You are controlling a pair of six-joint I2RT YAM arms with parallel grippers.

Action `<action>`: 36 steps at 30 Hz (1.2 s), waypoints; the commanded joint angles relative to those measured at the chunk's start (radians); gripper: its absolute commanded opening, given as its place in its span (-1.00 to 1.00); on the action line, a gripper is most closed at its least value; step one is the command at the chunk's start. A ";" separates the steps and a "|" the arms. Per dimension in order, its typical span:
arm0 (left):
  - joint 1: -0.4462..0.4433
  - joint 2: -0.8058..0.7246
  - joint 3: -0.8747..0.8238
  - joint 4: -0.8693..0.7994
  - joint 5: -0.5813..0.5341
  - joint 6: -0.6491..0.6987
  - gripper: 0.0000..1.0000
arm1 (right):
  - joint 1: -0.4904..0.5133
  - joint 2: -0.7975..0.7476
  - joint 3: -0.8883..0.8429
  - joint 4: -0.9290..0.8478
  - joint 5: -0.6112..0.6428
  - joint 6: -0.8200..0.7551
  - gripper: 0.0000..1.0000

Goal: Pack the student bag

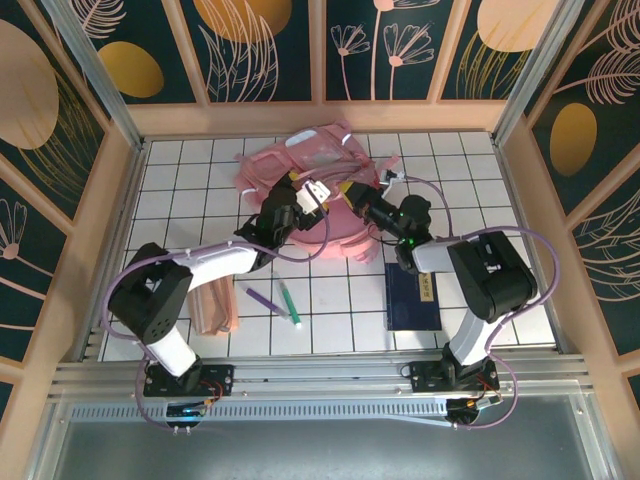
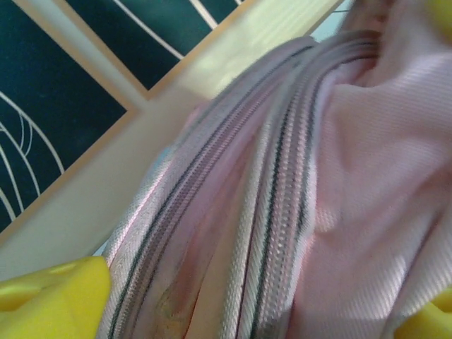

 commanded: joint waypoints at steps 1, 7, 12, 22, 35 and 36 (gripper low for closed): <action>0.054 0.058 0.058 0.080 -0.090 -0.070 0.70 | 0.014 -0.099 -0.027 0.030 -0.042 -0.088 -0.75; 0.088 0.076 0.012 0.170 -0.033 0.013 0.62 | 0.023 -0.091 -0.113 0.052 -0.039 -0.078 -0.46; 0.107 0.077 -0.061 0.204 -0.019 0.061 0.63 | -0.020 -0.221 -0.144 -0.294 -0.026 -0.201 -0.30; 0.125 0.090 -0.081 0.131 0.108 0.051 0.75 | -0.248 -0.411 0.121 -1.462 0.298 -0.749 0.20; 0.013 -0.221 0.078 -0.608 0.408 -0.468 0.61 | -0.485 -0.523 -0.061 -1.805 0.285 -0.727 0.29; -0.048 -0.228 0.086 -0.621 0.411 -0.508 0.64 | -0.485 -0.529 -0.088 -1.788 0.268 -0.723 0.29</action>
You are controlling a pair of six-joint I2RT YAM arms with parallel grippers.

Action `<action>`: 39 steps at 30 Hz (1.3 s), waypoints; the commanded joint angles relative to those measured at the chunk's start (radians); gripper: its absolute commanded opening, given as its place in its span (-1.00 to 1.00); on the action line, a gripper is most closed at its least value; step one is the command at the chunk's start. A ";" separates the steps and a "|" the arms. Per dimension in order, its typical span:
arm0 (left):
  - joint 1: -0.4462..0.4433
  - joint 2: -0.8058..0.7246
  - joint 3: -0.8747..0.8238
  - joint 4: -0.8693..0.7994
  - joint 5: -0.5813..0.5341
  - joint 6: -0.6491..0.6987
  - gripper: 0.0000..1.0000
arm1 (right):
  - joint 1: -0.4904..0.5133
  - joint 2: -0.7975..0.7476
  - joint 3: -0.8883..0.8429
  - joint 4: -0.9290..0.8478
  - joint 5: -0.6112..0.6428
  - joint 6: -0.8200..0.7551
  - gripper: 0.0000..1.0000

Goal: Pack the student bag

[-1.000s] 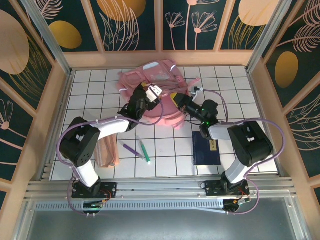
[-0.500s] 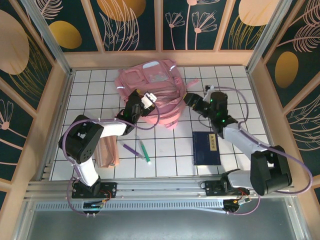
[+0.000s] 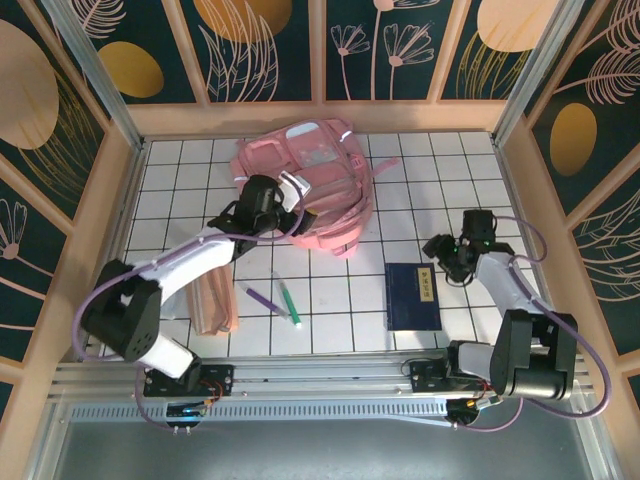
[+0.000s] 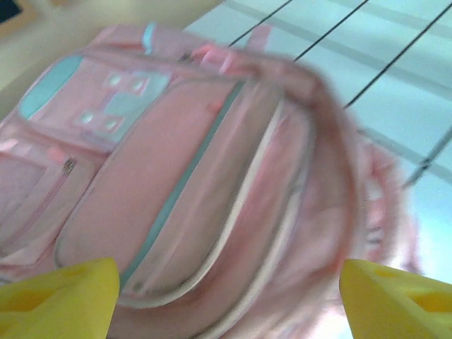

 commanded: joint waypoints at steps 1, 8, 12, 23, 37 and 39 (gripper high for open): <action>-0.166 -0.040 0.044 -0.160 0.070 -0.267 0.63 | 0.000 -0.031 -0.077 -0.055 -0.031 -0.009 0.29; -0.406 0.123 0.082 0.010 0.166 -0.782 0.60 | 0.001 -0.004 -0.075 -0.054 -0.052 -0.006 0.28; -0.437 0.243 0.123 0.016 0.248 -0.990 0.59 | 0.002 0.008 -0.082 -0.042 -0.116 0.029 0.28; -0.437 0.344 0.108 -0.097 0.265 -1.122 0.40 | 0.148 -0.045 -0.103 0.037 -0.230 0.199 0.24; -0.437 0.406 0.064 -0.147 0.273 -1.264 0.36 | 0.172 -0.067 -0.081 -0.195 -0.036 0.185 0.28; -0.436 0.422 0.065 -0.098 0.279 -1.273 0.35 | 0.185 -0.061 -0.104 -0.175 -0.089 0.180 0.24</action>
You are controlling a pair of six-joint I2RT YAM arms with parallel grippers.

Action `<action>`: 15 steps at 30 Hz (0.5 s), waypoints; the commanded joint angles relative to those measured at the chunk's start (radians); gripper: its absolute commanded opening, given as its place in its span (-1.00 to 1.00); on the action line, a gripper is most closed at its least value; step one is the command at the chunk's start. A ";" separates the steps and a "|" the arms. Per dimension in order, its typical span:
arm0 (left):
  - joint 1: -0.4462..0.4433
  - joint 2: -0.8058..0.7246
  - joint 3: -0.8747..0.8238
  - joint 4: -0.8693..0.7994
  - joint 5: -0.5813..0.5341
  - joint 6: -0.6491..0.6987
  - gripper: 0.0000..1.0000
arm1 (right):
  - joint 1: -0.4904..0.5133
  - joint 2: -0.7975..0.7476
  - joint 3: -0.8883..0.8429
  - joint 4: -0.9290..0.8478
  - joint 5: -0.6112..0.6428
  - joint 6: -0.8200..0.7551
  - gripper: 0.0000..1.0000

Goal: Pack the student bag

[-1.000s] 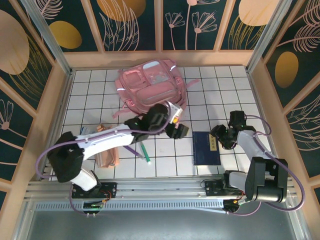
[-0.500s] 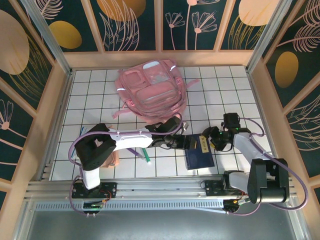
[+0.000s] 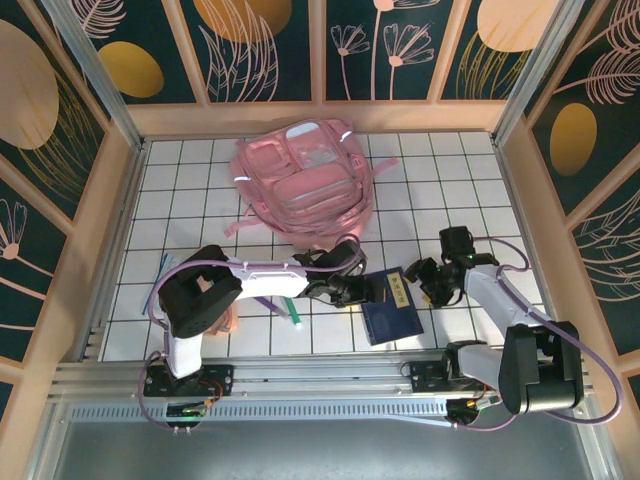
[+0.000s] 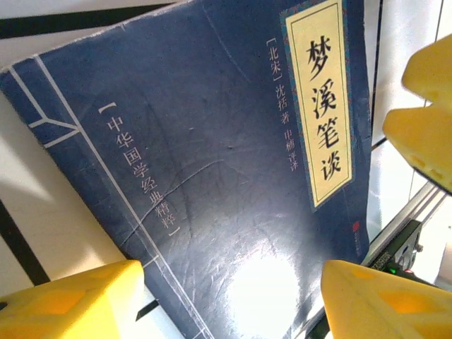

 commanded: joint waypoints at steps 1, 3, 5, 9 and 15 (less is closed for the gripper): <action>0.004 0.049 -0.003 -0.020 0.010 -0.055 0.34 | 0.016 0.001 -0.032 -0.038 -0.039 -0.004 0.21; 0.004 0.094 0.058 -0.045 0.030 -0.037 0.34 | 0.029 0.012 -0.048 -0.022 -0.094 -0.015 0.07; 0.005 0.125 0.099 -0.080 0.032 -0.020 0.25 | 0.041 0.017 -0.055 -0.007 -0.128 -0.029 -0.07; 0.024 0.111 0.079 -0.089 -0.002 -0.047 0.19 | 0.044 0.029 -0.046 -0.013 -0.142 -0.057 -0.13; 0.095 0.047 0.045 -0.072 -0.098 -0.027 0.24 | 0.050 0.054 -0.070 0.049 -0.196 -0.034 -0.20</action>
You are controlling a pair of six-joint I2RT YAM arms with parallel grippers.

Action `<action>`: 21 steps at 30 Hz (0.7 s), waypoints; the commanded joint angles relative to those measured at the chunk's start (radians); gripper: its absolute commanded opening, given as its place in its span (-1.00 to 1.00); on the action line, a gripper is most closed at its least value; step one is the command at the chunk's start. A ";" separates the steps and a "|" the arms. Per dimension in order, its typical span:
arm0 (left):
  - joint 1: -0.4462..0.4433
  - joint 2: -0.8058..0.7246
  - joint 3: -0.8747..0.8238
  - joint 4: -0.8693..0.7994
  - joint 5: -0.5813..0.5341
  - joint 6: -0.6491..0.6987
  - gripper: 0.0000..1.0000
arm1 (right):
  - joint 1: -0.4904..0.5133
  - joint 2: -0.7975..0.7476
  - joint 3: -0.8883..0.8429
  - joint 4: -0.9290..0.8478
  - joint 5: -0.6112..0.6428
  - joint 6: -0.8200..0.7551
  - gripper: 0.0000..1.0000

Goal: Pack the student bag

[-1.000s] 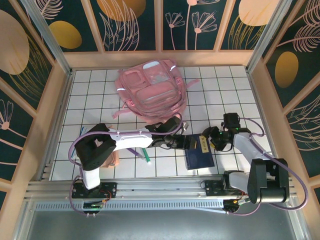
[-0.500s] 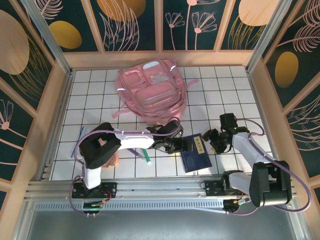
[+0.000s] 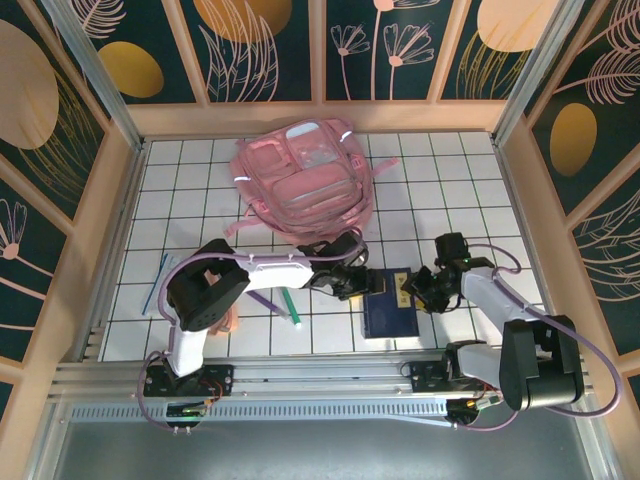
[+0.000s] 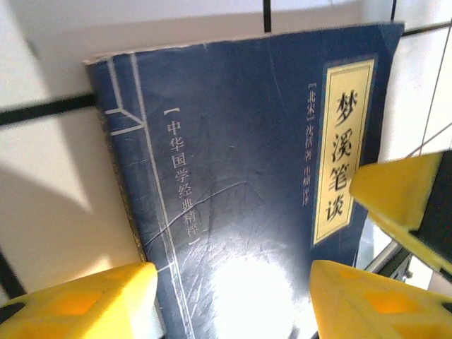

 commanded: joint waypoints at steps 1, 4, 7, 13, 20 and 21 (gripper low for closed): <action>0.055 -0.031 -0.053 -0.023 -0.117 -0.015 0.26 | 0.032 0.030 -0.022 0.046 -0.127 0.010 -0.20; 0.080 -0.069 -0.087 -0.042 -0.143 -0.008 0.27 | 0.043 0.045 -0.022 0.072 -0.145 0.006 -0.23; 0.077 -0.077 -0.110 -0.063 -0.094 -0.027 0.31 | 0.044 0.058 -0.010 0.054 -0.162 -0.016 -0.24; 0.043 -0.096 -0.144 -0.096 -0.009 -0.055 0.32 | 0.044 0.059 -0.016 0.031 -0.173 -0.068 -0.36; 0.003 -0.034 -0.104 -0.072 0.028 -0.062 0.12 | 0.045 0.059 -0.043 0.053 -0.204 -0.077 -0.47; 0.002 -0.035 -0.100 -0.067 0.018 -0.060 0.03 | 0.045 0.057 -0.047 0.058 -0.206 -0.076 -0.47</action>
